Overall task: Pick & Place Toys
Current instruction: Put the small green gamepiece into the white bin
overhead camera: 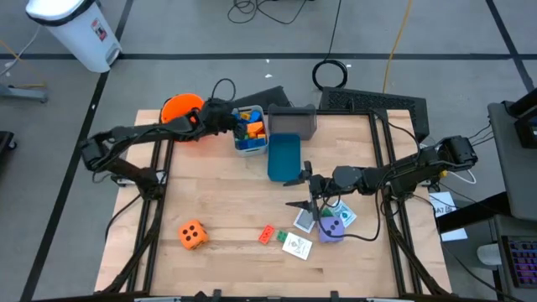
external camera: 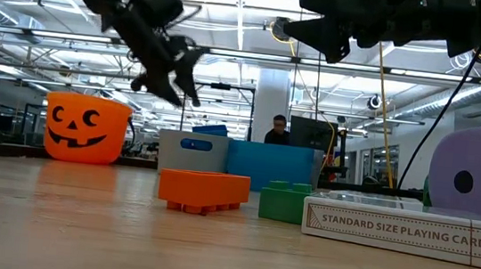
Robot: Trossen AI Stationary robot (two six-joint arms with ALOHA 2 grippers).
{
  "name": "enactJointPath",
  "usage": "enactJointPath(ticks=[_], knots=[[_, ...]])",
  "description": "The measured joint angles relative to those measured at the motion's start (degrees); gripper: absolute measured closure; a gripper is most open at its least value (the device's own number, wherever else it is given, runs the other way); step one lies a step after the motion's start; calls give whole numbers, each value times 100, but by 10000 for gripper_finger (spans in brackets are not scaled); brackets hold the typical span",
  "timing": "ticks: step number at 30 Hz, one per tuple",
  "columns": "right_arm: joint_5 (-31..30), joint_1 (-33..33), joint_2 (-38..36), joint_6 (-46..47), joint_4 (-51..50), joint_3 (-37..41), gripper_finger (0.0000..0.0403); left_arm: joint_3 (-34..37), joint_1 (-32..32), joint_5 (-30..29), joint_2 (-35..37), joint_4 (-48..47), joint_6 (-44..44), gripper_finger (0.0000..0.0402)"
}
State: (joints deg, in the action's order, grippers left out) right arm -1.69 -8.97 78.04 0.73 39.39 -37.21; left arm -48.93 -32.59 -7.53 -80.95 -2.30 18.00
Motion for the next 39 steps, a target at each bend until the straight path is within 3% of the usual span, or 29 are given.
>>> enactJointPath(ticks=[5, 8, 15, 19, 22, 27, 31, 34, 39], knots=[[-16, -1, 0, 4, -64, 0, 122, -2, 275, 896, 673, -408, 274, 140], [-15, 0, 0, 6, -85, 0, 122, 54, 669, 994, 988, -539, 143, 134], [-62, -164, 0, 197, -24, 1, 122, 1139, 1983, 917, 1354, 1385, -170, 133], [-924, -548, 0, 172, -92, -106, 118, 1470, 2335, 764, 1615, 1601, -475, 133], [-1385, -985, 0, 163, -1029, -589, 106, 1480, 2365, 553, 1755, 1597, -574, 133], [-2100, -1521, 667, 886, -3618, -2048, 88, 1471, 2357, 396, 2059, 1761, -634, 133], [-2037, -1596, 1586, 1388, -4816, -2946, 92, 1475, 2404, 446, 2077, 1690, -581, 133], [-1638, -1552, 2194, 1848, -5426, -3395, 98, 1475, 2410, 442, 2047, 1626, -566, 133], [-1163, -1607, 2857, 1969, -5665, -3774, 100, 1475, 2407, 411, 1952, 1653, -569, 133]])
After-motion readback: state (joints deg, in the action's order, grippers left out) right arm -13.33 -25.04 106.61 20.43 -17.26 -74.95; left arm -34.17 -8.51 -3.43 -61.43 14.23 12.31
